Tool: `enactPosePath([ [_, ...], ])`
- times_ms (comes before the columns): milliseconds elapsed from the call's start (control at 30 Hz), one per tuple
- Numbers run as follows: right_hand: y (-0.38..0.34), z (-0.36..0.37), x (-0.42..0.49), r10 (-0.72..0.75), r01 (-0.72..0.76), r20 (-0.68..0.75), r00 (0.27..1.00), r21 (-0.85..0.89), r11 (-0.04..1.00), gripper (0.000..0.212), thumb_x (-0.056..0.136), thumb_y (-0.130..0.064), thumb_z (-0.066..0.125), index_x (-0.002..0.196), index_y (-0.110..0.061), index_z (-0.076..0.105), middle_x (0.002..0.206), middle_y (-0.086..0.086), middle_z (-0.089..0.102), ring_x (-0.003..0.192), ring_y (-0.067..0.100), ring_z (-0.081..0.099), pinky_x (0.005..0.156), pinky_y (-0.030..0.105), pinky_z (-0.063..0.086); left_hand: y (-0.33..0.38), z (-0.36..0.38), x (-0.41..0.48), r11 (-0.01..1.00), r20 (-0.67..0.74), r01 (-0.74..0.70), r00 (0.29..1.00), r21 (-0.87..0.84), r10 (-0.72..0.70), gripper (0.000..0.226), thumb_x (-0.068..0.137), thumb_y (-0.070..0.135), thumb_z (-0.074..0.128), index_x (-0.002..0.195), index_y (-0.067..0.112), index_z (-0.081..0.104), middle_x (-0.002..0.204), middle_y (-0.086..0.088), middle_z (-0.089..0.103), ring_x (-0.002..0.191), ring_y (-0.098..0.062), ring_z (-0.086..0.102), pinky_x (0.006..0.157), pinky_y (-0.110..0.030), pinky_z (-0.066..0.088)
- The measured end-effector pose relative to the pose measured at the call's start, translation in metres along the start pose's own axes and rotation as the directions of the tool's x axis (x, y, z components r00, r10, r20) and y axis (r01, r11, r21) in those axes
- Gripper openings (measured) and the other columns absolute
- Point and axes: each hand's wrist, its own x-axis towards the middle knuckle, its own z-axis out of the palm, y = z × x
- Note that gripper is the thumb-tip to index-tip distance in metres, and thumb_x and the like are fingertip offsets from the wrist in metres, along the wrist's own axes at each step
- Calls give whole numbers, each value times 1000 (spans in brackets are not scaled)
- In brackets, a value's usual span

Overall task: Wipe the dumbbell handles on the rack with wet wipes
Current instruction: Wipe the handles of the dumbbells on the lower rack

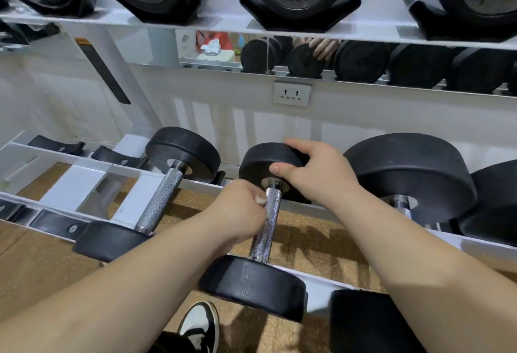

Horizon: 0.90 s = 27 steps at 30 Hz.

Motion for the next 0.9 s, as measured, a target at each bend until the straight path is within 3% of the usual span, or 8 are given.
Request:
enactPosePath([
  [133,0,3,-1,-6,6,-19,1000,-46,999,35,89,-50,75,122,-39,68,120,-15,72,113,18,63,92,40,55,-5,-18,-5,992,237,105,964,64,-118,26,78,-5,57,63,15,62,64,-11,48,65,-22,46,68,-40,42],
  [233,0,4,3,-9,8,-19,1000,-79,997,46,87,-54,74,131,-43,65,128,-16,70,122,19,62,96,42,55,5,-14,-4,992,119,51,992,-113,-37,21,72,-10,51,75,6,65,62,-11,49,59,-18,51,67,-27,45],
  [333,3,4,5,0,-1,-22,1000,-47,999,58,84,-56,77,139,-44,61,136,-18,66,128,16,59,101,40,52,17,-5,-9,957,54,20,999,-289,-5,16,83,-16,50,74,-8,60,59,-13,58,44,-15,54,47,-16,43],
  [533,5,5,6,10,-10,-22,1000,6,1000,55,84,-53,79,135,-43,64,128,-20,68,122,14,61,93,35,49,-4,-17,-31,955,178,-17,983,295,-37,28,84,3,56,58,14,58,55,1,49,53,-16,37,49,-19,30],
  [667,5,8,8,13,-13,-41,999,-11,1000,59,83,-54,78,139,-42,61,136,-19,66,128,15,59,96,35,47,1,-19,-13,980,140,43,990,-194,-15,14,79,-4,62,80,9,67,73,-12,51,72,-22,45,68,-42,44],
  [733,5,9,7,12,-13,-38,999,-20,1000,62,83,-55,78,141,-42,60,139,-19,64,131,15,58,100,36,48,3,-10,-5,933,40,22,999,-358,-8,6,80,5,64,86,3,66,79,-11,50,77,-26,41,69,-38,38],
  [800,5,8,7,15,-15,-38,999,2,1000,62,82,-54,79,141,-42,60,139,-19,64,130,15,58,103,38,49,-2,-1,-1,980,-4,-10,1000,-198,9,13,92,9,62,83,1,67,72,-10,53,70,-22,42,61,-29,34],
  [900,8,7,7,25,-24,-32,999,39,999,62,82,-53,80,140,-41,61,136,-19,65,128,14,59,102,37,49,-4,-11,-11,929,151,-28,988,370,-30,19,93,8,54,78,7,65,69,-8,57,65,-23,44,55,-27,38],
])
